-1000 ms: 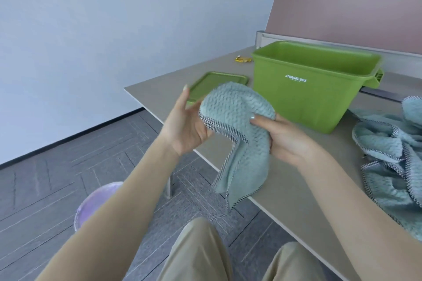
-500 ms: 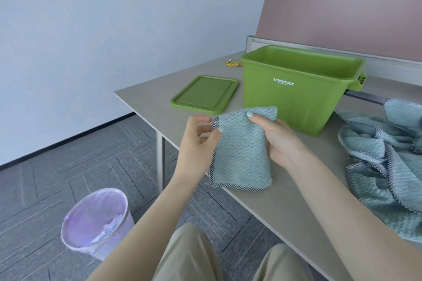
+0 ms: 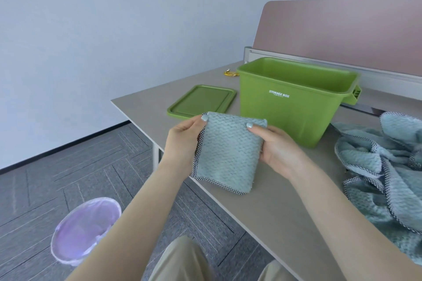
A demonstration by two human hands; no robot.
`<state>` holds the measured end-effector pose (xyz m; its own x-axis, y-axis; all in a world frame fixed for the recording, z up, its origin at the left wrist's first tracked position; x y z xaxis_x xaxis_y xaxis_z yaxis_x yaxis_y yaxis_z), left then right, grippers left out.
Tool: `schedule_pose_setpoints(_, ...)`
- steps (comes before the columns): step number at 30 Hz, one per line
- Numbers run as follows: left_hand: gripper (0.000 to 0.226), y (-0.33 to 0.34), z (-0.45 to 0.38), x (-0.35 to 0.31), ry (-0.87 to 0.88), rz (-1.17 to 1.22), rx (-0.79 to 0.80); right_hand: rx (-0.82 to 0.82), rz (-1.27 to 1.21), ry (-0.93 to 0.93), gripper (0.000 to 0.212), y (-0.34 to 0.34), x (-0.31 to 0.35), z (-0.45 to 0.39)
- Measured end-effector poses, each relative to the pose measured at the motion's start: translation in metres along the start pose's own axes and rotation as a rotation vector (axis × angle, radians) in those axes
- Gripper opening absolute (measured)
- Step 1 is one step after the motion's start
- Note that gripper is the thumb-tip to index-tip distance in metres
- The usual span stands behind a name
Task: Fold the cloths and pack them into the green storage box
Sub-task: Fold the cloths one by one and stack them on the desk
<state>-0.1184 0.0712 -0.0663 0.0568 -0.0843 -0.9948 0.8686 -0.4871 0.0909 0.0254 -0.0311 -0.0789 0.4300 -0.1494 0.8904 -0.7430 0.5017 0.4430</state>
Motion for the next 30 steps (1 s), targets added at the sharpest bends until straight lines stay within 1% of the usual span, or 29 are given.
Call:
schedule_pose_setpoints(3, 0.011, 0.005, 0.001, -0.009, 0.000, 0.006, 0.055, -0.063, 0.026, -0.043, 0.010, -0.009, 0.005, 0.001)
schedule_pose_setpoints(7, 0.016, 0.014, -0.001, -0.020, 0.054, -0.053, 0.074, -0.135, -0.001, -0.131, 0.007, -0.013, 0.016, 0.004)
schedule_pose_setpoints(8, 0.016, 0.014, -0.002, -0.023, 0.072, -0.066, 0.051, -0.157, 0.009, -0.174, 0.014, -0.014, 0.020, 0.005)
schedule_pose_setpoints(10, 0.015, 0.010, -0.004, -0.029, 0.118, -0.116, -0.005, -0.172, 0.076, -0.269, 0.040, -0.015, 0.029, 0.008)
schedule_pose_setpoints(11, 0.016, 0.007, -0.004, -0.031, 0.144, -0.147, -0.021, -0.152, 0.132, -0.315, 0.051, -0.014, 0.033, 0.010)
schedule_pose_setpoints(12, 0.022, 0.005, -0.006, -0.034, 0.172, -0.179, -0.024, -0.115, 0.196, -0.350, 0.056, -0.012, 0.036, 0.012)
schedule_pose_setpoints(13, 0.029, 0.004, -0.007, -0.036, 0.195, -0.212, -0.019, -0.073, 0.258, -0.368, 0.057, -0.008, 0.038, 0.013)
schedule_pose_setpoints(14, 0.032, 0.003, -0.008, -0.038, 0.220, -0.254, -0.012, -0.036, 0.315, -0.373, 0.055, -0.005, 0.038, 0.013)
schedule_pose_setpoints(16, 0.030, 0.003, -0.007, -0.045, 0.275, -0.353, 0.009, -0.005, 0.442, -0.381, 0.049, 0.000, 0.037, 0.013)
schedule_pose_setpoints(18, 0.030, 0.005, -0.005, -0.050, 0.325, -0.460, 0.049, -0.028, 0.584, -0.414, 0.040, 0.001, 0.037, 0.012)
schedule_pose_setpoints(20, 0.032, 0.008, -0.005, -0.052, 0.370, -0.590, 0.094, -0.060, 0.672, -0.445, 0.030, -0.001, 0.037, 0.013)
schedule_pose_setpoints(22, 0.033, 0.009, -0.005, -0.055, 0.437, -0.774, 0.072, -0.076, 0.728, -0.463, 0.020, -0.005, 0.039, 0.012)
schedule_pose_setpoints(25, 0.022, 0.014, -0.005, -0.058, 0.532, -0.967, 0.027, -0.097, 0.824, -0.500, 0.009, -0.009, 0.044, 0.011)
schedule_pose_setpoints(27, 0.012, 0.017, -0.007, -0.061, 0.555, -1.017, 0.026, -0.134, 0.834, -0.532, 0.011, -0.013, 0.048, 0.011)
schedule_pose_setpoints(28, 0.009, 0.017, -0.010, -0.061, 0.548, -1.023, 0.032, -0.158, 0.794, -0.532, 0.009, -0.016, 0.049, 0.012)
schedule_pose_setpoints(30, 0.004, 0.018, -0.014, -0.059, 0.480, -0.926, 0.094, -0.188, 0.599, -0.486, 0.002, -0.022, 0.049, 0.011)
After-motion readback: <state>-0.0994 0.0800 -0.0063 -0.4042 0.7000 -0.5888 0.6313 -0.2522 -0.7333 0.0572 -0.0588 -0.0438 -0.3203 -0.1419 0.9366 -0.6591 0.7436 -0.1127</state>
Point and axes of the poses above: each hand's wrist, its own z-axis away from the middle knuckle, its own y-axis out of the palm, x = y × z, the point moved 6 cm from there along -z, towards the middle knuckle, and after that the axes turned 11 degrees about -z, right-handed, at the moved point
